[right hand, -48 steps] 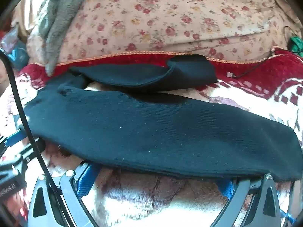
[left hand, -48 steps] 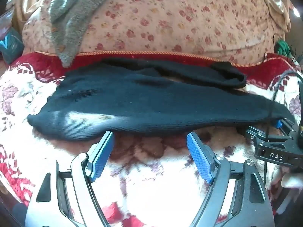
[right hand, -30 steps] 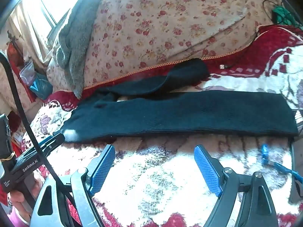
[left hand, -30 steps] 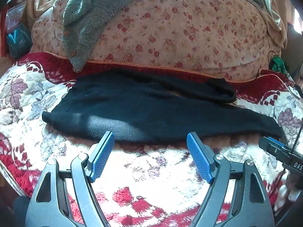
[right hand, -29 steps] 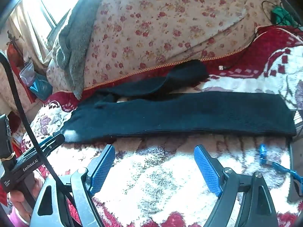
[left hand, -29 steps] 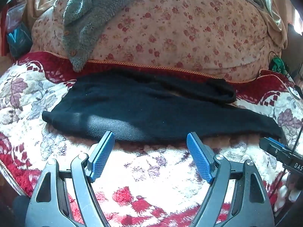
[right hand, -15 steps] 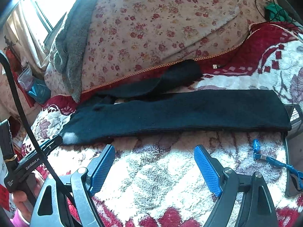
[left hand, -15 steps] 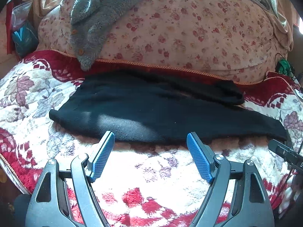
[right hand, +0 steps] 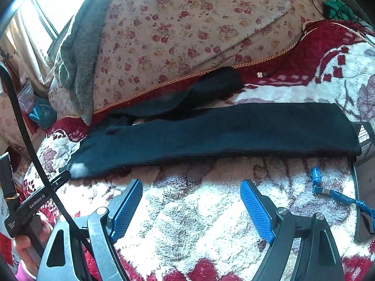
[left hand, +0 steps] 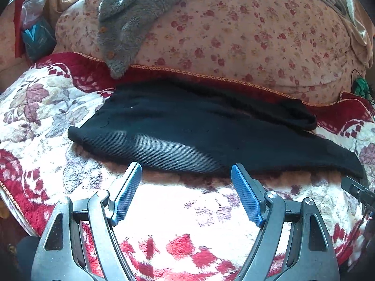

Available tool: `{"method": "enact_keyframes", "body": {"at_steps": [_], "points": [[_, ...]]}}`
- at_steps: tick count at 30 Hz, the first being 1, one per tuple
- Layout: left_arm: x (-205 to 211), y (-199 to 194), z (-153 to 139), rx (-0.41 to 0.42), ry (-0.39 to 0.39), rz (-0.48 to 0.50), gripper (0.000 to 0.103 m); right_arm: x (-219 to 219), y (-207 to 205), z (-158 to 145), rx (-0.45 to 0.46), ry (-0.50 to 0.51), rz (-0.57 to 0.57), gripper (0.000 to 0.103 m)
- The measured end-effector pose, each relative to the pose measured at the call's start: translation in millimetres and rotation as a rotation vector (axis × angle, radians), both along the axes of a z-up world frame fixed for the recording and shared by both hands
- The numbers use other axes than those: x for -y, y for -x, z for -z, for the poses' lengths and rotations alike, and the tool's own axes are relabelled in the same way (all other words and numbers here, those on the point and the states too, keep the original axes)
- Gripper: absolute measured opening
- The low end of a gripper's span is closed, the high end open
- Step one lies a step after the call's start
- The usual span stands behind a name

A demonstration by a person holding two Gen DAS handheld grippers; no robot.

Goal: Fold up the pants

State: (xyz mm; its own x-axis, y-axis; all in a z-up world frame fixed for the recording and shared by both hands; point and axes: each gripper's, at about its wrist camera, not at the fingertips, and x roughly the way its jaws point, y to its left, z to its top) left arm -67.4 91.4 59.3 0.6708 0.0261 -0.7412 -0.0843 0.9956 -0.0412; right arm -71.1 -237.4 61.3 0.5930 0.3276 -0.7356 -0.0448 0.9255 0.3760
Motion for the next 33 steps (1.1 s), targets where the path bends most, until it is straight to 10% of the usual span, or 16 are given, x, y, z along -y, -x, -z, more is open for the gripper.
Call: {"method": "enact_keyframes", "body": {"at_steps": [17, 33], "points": [[-14.2, -1.2, 9.9, -0.034, 0.004, -0.033, 0.08, 6.7, -5.4, 7.6, -0.018, -0.006, 0.019, 0.085], [-58.2, -6.9, 29.1, -0.112, 0.209, -0.152, 0.08, 21.0, -5.5, 9.7, -0.035, -0.053, 0.056, 0.085]]}}
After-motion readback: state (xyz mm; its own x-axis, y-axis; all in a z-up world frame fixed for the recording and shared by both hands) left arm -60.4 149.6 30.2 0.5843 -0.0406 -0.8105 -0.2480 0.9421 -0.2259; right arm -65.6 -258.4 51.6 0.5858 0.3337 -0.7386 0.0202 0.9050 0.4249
